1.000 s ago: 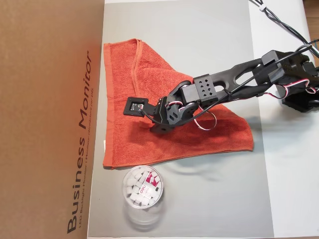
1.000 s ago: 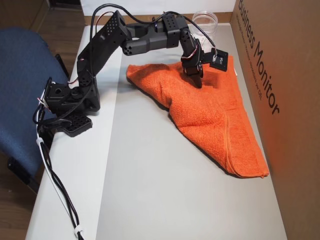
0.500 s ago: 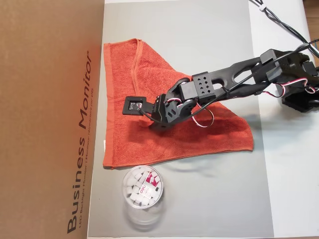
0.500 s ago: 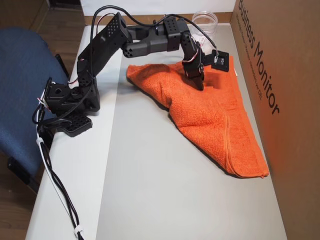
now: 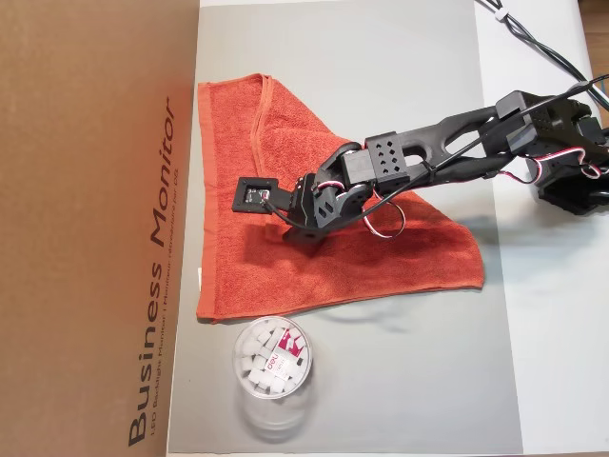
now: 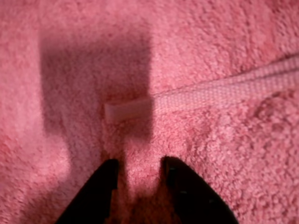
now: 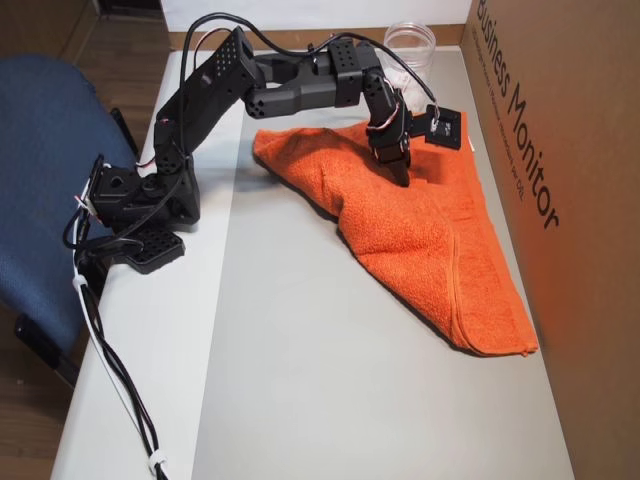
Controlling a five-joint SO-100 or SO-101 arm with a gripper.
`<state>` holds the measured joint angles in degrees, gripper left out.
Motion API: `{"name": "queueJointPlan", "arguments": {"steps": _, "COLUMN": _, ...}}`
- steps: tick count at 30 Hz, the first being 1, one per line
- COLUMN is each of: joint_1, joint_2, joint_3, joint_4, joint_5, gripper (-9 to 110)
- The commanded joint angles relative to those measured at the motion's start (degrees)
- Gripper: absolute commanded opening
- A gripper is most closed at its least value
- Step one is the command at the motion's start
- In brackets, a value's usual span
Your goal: Fold the blanket.
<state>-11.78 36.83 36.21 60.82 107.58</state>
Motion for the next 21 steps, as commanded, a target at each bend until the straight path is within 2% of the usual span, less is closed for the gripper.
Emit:
{"name": "queueJointPlan", "arguments": {"steps": 1, "joint_1": -1.41, "joint_2": 0.44, "joint_3": -1.14, "joint_4": 0.26, "joint_5": -5.54, "gripper": 9}}
{"name": "queueJointPlan", "arguments": {"steps": 21, "joint_1": -3.43, "joint_2": 0.35, "joint_3": 0.79, "joint_4": -0.7, "joint_5": -15.56, "gripper": 9}}
